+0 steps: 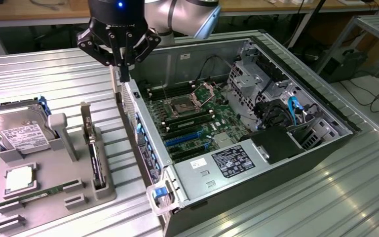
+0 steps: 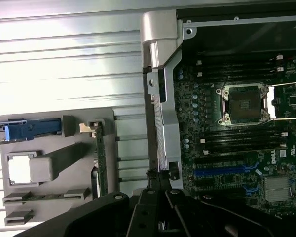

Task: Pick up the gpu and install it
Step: 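Reach for the gpu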

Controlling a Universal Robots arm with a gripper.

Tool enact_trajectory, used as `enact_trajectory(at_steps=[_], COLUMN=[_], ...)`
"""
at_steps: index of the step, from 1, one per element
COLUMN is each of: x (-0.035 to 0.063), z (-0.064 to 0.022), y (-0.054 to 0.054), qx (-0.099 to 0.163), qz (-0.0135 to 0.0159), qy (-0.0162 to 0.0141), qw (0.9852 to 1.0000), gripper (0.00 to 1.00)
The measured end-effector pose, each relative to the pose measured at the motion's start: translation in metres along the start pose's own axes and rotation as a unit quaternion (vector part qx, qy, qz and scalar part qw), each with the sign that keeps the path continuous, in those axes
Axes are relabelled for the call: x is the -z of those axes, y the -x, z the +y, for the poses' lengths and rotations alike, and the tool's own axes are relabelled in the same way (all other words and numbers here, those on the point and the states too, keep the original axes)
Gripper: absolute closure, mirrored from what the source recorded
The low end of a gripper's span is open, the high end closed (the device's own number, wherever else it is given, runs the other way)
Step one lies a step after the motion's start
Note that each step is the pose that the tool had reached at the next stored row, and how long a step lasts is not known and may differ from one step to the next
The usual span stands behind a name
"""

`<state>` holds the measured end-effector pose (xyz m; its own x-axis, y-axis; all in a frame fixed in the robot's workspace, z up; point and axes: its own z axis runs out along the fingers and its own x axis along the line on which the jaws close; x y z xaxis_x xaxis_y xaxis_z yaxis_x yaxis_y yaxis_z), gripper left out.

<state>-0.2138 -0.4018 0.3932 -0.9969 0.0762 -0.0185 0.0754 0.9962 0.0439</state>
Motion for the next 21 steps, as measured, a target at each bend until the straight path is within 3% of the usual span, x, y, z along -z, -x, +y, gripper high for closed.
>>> enact_trajectory(at_steps=[21], x=[0.0004], z=[-0.0025], y=[-0.017], qx=[0.000], qz=[0.0008], qy=[0.0000], qw=[1.0000], gripper=[0.89])
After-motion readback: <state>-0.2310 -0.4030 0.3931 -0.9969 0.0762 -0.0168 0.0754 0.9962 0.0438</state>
